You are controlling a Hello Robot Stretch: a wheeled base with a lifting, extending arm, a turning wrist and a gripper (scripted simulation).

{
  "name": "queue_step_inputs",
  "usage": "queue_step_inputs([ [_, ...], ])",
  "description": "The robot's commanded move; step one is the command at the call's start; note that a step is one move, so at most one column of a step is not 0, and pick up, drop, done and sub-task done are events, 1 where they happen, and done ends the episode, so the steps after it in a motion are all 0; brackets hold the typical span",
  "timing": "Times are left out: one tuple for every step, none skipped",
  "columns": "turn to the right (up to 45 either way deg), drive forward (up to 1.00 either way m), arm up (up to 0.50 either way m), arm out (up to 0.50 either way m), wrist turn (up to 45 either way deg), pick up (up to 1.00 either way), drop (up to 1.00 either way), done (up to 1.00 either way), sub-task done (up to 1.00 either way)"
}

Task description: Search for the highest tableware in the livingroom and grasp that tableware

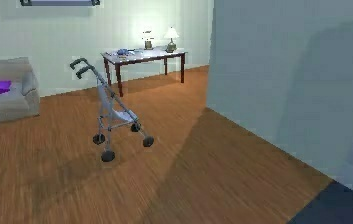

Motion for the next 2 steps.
queue_step_inputs([
  [0.0,1.00,0.00,0.00,0.0,0.00,0.00,0.00,0.00],
  [3.0,0.00,0.00,0.00,0.0,0.00,0.00,0.00,0.00],
])
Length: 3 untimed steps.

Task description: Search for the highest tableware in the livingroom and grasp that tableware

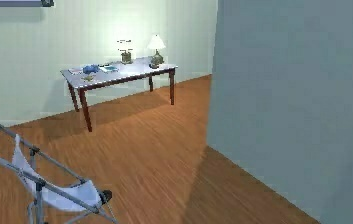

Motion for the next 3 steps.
queue_step_inputs([
  [0.0,1.00,0.00,0.00,0.0,0.00,0.00,0.00,0.00],
  [0.0,0.65,0.00,0.00,0.0,0.00,0.00,0.00,0.00],
  [3.0,0.00,0.00,0.00,0.0,0.00,0.00,0.00,0.00],
])
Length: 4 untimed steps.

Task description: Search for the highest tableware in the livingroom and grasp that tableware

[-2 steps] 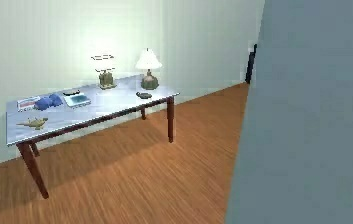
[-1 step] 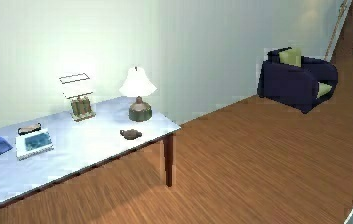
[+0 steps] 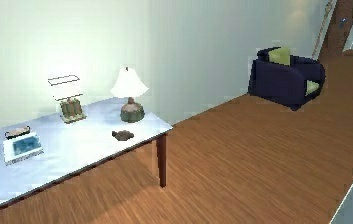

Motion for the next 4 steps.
queue_step_inputs([
  [-45.0,0.00,0.00,0.00,0.0,0.00,0.00,0.00,0.00],
  [-45.0,0.00,0.00,0.00,0.0,0.00,0.00,0.00,0.00],
  [-33.0,0.00,0.00,0.00,0.0,0.00,0.00,0.00,0.00],
  [0.0,0.05,0.00,0.00,0.0,0.00,0.00,0.00,0.00],
])
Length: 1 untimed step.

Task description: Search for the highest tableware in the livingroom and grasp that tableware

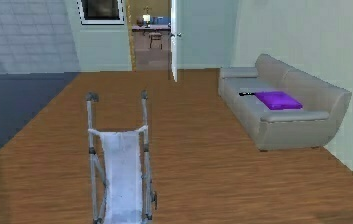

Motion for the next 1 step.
queue_step_inputs([
  [45.0,0.00,0.00,0.00,0.0,0.00,0.00,0.00,0.00],
])
